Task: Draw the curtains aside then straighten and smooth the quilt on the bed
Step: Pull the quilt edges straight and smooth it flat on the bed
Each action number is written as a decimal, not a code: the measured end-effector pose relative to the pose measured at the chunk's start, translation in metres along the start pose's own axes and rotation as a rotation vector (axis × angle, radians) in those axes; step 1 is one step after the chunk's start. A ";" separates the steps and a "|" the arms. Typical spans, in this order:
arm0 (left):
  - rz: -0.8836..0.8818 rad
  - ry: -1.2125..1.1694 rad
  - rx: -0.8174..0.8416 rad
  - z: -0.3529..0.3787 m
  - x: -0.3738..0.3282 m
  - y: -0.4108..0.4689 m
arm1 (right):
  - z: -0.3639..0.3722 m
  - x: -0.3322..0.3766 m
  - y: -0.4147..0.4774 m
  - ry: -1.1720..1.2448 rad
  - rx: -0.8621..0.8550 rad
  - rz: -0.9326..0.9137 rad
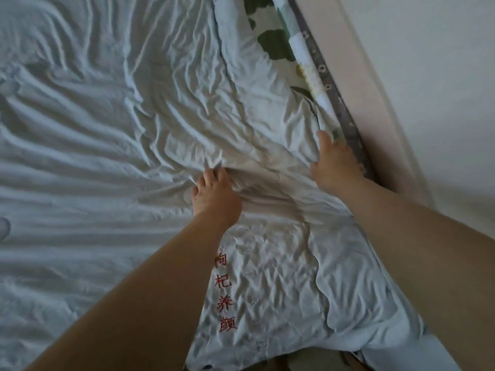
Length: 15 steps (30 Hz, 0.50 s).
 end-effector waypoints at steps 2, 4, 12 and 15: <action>-0.022 -0.018 0.013 0.004 -0.002 0.004 | 0.007 -0.002 0.027 0.053 0.081 -0.047; -0.053 -0.046 0.004 0.009 -0.005 0.007 | 0.009 -0.004 0.046 0.065 0.139 -0.062; -0.053 -0.136 -0.242 0.003 -0.026 0.013 | -0.056 0.012 0.087 -0.224 -0.153 -0.302; 0.006 -0.139 -0.285 -0.005 -0.041 0.018 | -0.085 -0.026 0.100 -0.327 -0.233 -0.218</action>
Point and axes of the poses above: each hand's wrist, its own y-axis towards the middle knuckle, its own z-axis out of the palm, x = y × z, the point moved 8 cm from there along y, towards the middle knuckle, and after that the axes turned 11 degrees about -z, right-handed, at the moved point
